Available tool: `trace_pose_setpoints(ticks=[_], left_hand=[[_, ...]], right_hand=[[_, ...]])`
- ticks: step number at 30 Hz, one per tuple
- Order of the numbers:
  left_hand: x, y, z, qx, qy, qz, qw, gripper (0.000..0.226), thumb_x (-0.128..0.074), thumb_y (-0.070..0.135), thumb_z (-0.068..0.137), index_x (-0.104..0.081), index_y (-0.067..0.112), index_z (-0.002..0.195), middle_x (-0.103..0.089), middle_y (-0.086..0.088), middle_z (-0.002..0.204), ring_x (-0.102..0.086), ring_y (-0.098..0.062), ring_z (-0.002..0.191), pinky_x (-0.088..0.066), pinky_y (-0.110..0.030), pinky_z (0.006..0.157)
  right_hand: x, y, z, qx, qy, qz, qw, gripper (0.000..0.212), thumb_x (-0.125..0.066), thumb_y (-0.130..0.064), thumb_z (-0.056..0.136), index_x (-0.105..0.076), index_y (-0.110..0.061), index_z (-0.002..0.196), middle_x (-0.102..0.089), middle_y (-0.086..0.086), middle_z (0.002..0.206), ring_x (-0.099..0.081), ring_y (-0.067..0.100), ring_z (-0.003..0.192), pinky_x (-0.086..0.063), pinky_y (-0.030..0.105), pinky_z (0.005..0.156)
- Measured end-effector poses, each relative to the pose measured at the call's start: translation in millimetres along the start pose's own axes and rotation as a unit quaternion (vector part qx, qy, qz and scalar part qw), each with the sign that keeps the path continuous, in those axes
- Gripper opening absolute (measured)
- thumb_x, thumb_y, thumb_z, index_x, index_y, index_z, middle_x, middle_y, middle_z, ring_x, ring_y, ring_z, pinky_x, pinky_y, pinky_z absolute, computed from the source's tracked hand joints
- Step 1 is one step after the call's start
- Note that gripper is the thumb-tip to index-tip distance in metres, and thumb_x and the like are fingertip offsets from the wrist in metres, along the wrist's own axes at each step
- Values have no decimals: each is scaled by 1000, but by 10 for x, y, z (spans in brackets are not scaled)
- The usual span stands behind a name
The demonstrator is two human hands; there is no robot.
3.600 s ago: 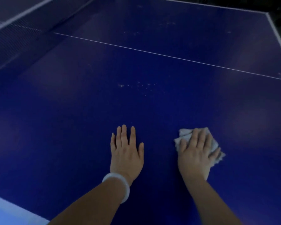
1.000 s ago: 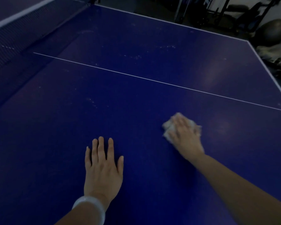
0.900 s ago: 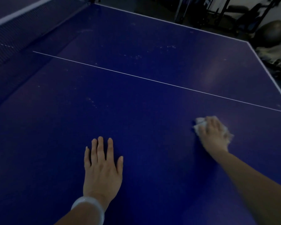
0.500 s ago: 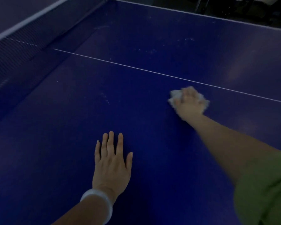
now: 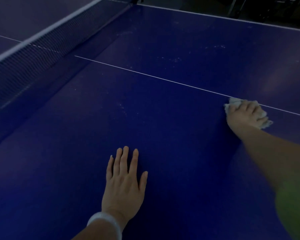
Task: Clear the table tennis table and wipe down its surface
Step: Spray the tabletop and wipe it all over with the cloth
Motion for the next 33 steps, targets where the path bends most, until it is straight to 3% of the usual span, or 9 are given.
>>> trace_pose_setpoints(ticks=[2, 4, 7, 10, 12, 15, 19, 27, 33], left_hand=[[0, 2, 0, 3, -7, 0, 1000, 68, -7, 57, 97, -14, 20, 155, -13, -9, 162, -3, -22, 151, -2, -43, 121], [-11, -13, 1, 8, -6, 4, 1000, 72, 6, 61, 93, 4, 26, 155, 6, -4, 164, 17, -16, 149, 9, -41, 122], [14, -3, 13, 16, -7, 13, 1000, 74, 14, 63, 88, 15, 29, 153, 17, -1, 162, 28, -13, 145, 16, -39, 120], [37, 4, 21, 18, 1, 13, 1000, 73, 10, 62, 90, 11, 28, 154, 13, -2, 163, 23, -15, 147, 14, -39, 120], [29, -4, 10, 11, 4, 12, 1000, 71, 5, 60, 93, 5, 26, 155, 7, -4, 164, 18, -16, 149, 11, -40, 121], [7, -8, 2, 9, 10, 1, 1000, 69, -3, 58, 96, -5, 23, 156, -3, -7, 164, 9, -19, 150, 5, -43, 122], [-55, -23, 8, 9, 8, -5, 1000, 68, -5, 57, 98, -7, 22, 156, -6, -8, 163, 5, -21, 151, 2, -45, 122], [17, 13, 10, -4, -7, 5, 1000, 68, -15, 51, 98, -25, 11, 152, -23, -18, 158, -17, -32, 148, -12, -50, 119], [111, -33, 3, -27, -32, -35, 998, 69, -5, 48, 96, -17, 13, 155, -11, -16, 162, -3, -30, 150, -4, -50, 122]], right_hand=[[22, -478, -155, 42, 0, -29, 999, 63, -20, -56, 96, -34, -23, 148, -28, 10, 155, -28, 36, 140, -23, 65, 107], [-18, -1009, -502, 188, 5, -31, 982, 53, -33, -53, 95, -46, -24, 138, -41, 7, 143, -40, 32, 131, -32, 58, 103], [-327, -1445, -1317, 430, -24, -58, 901, 61, -30, -51, 98, -28, -21, 151, -22, 3, 159, -17, 26, 147, -13, 61, 114], [-401, -1234, -1630, 541, -50, -52, 838, 67, -9, -57, 98, -19, -23, 155, -12, -1, 164, -1, 18, 151, -2, 57, 120], [-307, -871, -1383, 511, -36, -16, 859, 63, -19, -54, 99, -27, -21, 152, -21, 1, 162, -10, 20, 150, -11, 61, 118], [-162, -105, -925, 333, 24, -27, 942, 59, -43, -42, 97, -34, -14, 148, -23, 10, 159, -19, 33, 147, -25, 70, 109], [-94, 403, -1266, 90, 9, 14, 996, 65, -12, -52, 100, -14, -20, 156, -8, 4, 165, -3, 24, 151, -7, 63, 117], [-398, -476, -2967, 118, 4, -14, 993, 61, -7, -47, 103, 2, -19, 156, 6, 5, 164, 6, 24, 152, 4, 58, 119], [-467, -706, -2955, 128, -10, -18, 992, 65, -5, -50, 99, 7, -22, 156, 17, 1, 163, 14, 20, 151, 5, 55, 120]])
Point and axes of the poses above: each hand's wrist, its own z-axis towards the middle knuckle, its own x-axis out of the back of the hand, y = z × x, the point moved 2 cm from there along z, towards the middle knuckle
